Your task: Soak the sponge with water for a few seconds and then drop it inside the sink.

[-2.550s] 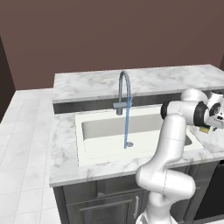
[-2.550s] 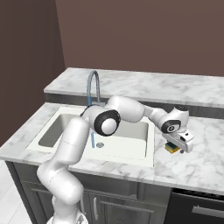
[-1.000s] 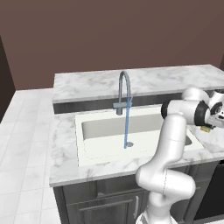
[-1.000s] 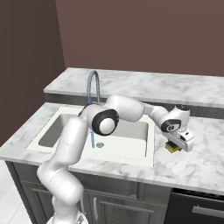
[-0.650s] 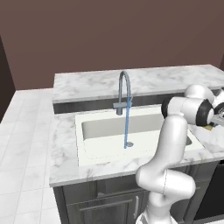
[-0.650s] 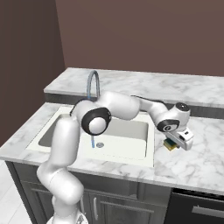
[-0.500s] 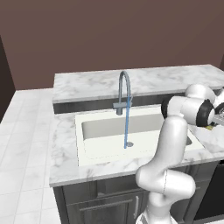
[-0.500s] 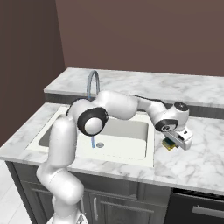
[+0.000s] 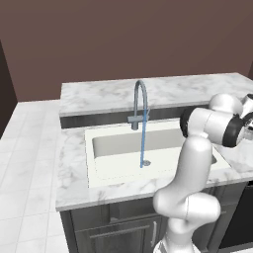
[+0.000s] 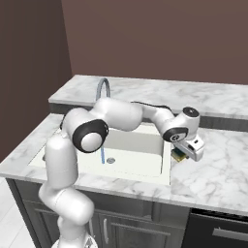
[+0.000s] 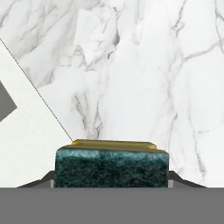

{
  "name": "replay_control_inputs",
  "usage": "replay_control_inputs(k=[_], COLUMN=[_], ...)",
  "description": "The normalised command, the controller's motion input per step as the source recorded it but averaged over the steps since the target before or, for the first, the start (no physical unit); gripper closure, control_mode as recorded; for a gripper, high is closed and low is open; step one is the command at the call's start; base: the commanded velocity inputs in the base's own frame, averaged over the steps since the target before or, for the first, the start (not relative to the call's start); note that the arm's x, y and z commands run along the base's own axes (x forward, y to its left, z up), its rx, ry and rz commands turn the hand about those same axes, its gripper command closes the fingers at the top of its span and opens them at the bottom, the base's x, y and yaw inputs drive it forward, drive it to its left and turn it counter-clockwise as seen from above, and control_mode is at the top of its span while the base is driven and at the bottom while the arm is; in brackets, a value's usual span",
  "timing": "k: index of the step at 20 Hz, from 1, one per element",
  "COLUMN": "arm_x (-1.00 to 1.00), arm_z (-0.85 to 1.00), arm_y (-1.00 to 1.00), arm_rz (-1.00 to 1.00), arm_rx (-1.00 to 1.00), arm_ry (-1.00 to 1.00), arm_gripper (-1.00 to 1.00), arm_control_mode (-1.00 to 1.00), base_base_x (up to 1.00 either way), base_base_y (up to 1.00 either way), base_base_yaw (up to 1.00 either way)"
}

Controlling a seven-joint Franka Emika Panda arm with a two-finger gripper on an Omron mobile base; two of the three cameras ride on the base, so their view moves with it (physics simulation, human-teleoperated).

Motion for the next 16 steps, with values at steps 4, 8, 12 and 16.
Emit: replay_control_inputs(k=[4, 8, 12, 16], arm_x=[0.0, 0.0, 0.0, 0.0], arm_z=[0.08, 0.03, 0.0, 0.0], arm_y=[0.52, 0.54, 0.6, 0.66], arm_rz=[0.0, 0.0, 0.0, 0.0], arm_rx=[0.0, 0.0, 0.0, 0.0], arm_ry=[0.0, 0.0, 0.0, 0.0], arm_gripper=[1.0, 1.0, 1.0, 1.0], arm_control_mode=[-1.0, -1.0, -1.0, -1.0], base_base_x=[0.0, 0.0, 0.0, 0.0], base_base_y=[0.0, 0.0, 0.0, 0.0], base_base_yaw=[0.0, 0.0, 0.0, 0.0])
